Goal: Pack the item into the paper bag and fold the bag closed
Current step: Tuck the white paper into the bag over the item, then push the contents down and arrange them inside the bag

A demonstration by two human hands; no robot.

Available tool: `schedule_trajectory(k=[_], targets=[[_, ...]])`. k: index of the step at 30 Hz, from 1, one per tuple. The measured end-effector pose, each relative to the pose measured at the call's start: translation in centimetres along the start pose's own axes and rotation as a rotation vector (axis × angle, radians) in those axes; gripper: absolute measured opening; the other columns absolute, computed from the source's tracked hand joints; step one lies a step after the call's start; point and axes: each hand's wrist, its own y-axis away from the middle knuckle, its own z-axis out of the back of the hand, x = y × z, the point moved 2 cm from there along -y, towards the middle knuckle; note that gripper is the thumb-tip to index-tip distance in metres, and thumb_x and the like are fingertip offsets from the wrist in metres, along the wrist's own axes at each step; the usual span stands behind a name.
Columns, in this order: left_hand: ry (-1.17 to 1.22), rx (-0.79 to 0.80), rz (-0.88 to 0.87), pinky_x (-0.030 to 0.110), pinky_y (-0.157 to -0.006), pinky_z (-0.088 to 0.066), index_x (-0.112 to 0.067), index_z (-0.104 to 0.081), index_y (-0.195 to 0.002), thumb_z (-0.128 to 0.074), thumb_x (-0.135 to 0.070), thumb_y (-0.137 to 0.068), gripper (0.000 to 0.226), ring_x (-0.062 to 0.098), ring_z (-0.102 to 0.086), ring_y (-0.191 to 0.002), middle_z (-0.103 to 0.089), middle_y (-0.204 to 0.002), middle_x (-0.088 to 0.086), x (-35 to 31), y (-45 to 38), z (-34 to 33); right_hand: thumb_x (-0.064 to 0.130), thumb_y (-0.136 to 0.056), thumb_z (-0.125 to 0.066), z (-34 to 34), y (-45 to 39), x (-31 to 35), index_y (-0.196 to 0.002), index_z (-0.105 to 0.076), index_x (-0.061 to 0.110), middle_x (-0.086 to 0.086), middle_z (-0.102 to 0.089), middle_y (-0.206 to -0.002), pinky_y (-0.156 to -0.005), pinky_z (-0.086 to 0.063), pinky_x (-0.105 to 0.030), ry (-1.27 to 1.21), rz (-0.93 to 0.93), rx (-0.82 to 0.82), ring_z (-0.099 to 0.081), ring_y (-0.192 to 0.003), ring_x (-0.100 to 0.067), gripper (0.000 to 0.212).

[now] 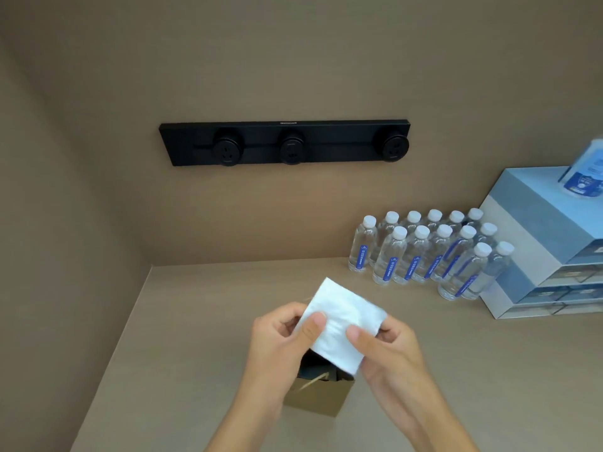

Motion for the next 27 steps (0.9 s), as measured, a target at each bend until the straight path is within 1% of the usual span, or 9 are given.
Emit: schedule_trajectory(k=[4, 8, 10, 12, 16, 19, 23, 25, 27], targets=[[-0.227, -0.269, -0.026, 0.017, -0.062, -0.044, -0.022, -0.076, -0.078, -0.065, -0.021, -0.089, 0.016, 0.006, -0.055, -0.063, -0.066, -0.073, -0.007, 3.0, -1.2, 2.5, 0.012, -0.079, -0.067, 0.5, 0.1, -1.4, -0.108, -0.068, 0.006, -0.015, -0.073, -0.107, -0.073, -0.056, -0.035, -0.104, 0.001, -0.205, -0.070, -0.094, -0.027, 0.029], [-0.762, 0.013, 0.049, 0.002, -0.065, -0.039, -0.038, -0.069, -0.093, -0.066, -0.019, -0.083, 0.022, -0.009, -0.050, -0.082, -0.043, -0.099, -0.009, 5.1, -2.3, 2.9, 0.026, -0.073, -0.052, -0.9, -0.4, -2.5, -0.089, -0.061, 0.018, -0.014, -0.065, -0.086, -0.063, -0.046, -0.034, 0.764, -0.151, -0.267, -0.056, -0.070, -0.016, 0.020], [-0.889, 0.059, 0.120, 0.012, -0.061, -0.039, -0.038, -0.059, -0.090, -0.057, -0.016, -0.081, 0.024, 0.000, -0.051, -0.082, -0.039, -0.094, -0.010, 5.5, -2.3, 2.4, 0.025, -0.076, -0.046, -1.9, -1.0, -2.8, -0.079, -0.048, 0.019, -0.014, -0.055, -0.080, -0.057, -0.039, -0.030, 1.025, -0.239, -0.181, -0.046, -0.064, -0.015, 0.007], [-0.967, -0.017, 0.174, 0.028, -0.063, -0.042, -0.034, -0.048, -0.088, -0.049, -0.008, -0.078, 0.028, 0.017, -0.050, -0.081, -0.036, -0.090, -0.008, 5.4, -2.1, 2.4, 0.025, -0.081, -0.041, -2.5, -1.4, -3.0, -0.069, -0.030, 0.026, 0.001, -0.041, -0.073, -0.048, -0.030, -0.027, 1.217, -0.335, -0.075, -0.038, -0.060, -0.012, 0.016], [-0.980, -0.028, 0.243, 0.033, -0.077, -0.047, -0.043, -0.039, -0.099, -0.046, -0.008, -0.074, 0.043, 0.022, -0.052, -0.090, -0.038, -0.107, -0.010, 6.5, -0.2, 3.7, 0.019, -0.088, -0.035, -1.9, -2.0, -2.6, -0.086, -0.029, 0.022, 0.001, -0.041, -0.082, -0.050, -0.033, -0.031, 1.427, -0.408, -0.047, -0.046, -0.074, -0.023, 0.007], [-0.887, 0.063, 0.243, 0.029, -0.088, -0.044, -0.056, -0.024, -0.124, -0.047, -0.006, -0.067, 0.079, 0.021, -0.053, -0.112, -0.032, -0.136, -0.022, 7.4, 1.5, 3.6, 0.013, -0.092, -0.036, -1.8, -2.7, -2.8, -0.091, -0.033, 0.016, -0.007, -0.048, -0.088, -0.052, -0.034, -0.032, 1.499, -0.489, 0.066, -0.045, -0.074, -0.024, 0.004], [-0.729, 0.127, 0.281, 0.023, -0.079, -0.043, -0.082, -0.002, -0.110, -0.041, -0.006, -0.061, 0.098, 0.005, -0.052, -0.094, -0.034, -0.108, -0.049, 7.3, 2.8, 3.1, 0.015, -0.096, -0.038, -1.8, -4.2, -4.8, -0.097, -0.048, 0.010, -0.010, -0.058, -0.101, -0.075, -0.045, -0.035, 1.483, -0.667, 0.173, -0.057, -0.093, -0.027, 0.012], [-0.727, 0.111, 0.289, 0.029, -0.074, -0.050, -0.077, -0.005, -0.115, -0.041, -0.007, -0.061, 0.095, 0.006, -0.058, -0.085, -0.039, -0.105, -0.043, 7.4, 3.1, 3.1, 0.014, -0.096, -0.040, -1.6, -4.7, -5.9, -0.112, -0.052, 0.005, -0.013, -0.060, -0.114, -0.083, -0.046, -0.035, 1.478, -0.736, 0.159, -0.058, -0.102, -0.028, 0.022], [-0.726, 0.092, 0.281, 0.033, -0.074, -0.050, -0.066, -0.005, -0.126, -0.044, -0.007, -0.064, 0.094, 0.013, -0.058, -0.084, -0.042, -0.122, -0.031, 7.3, 3.3, 2.9, 0.013, -0.096, -0.041, -1.5, -5.0, -6.9, -0.115, -0.053, 0.004, -0.015, -0.061, -0.117, -0.078, -0.043, -0.032, 1.526, -0.766, 0.202, -0.056, -0.094, -0.026, 0.024]])
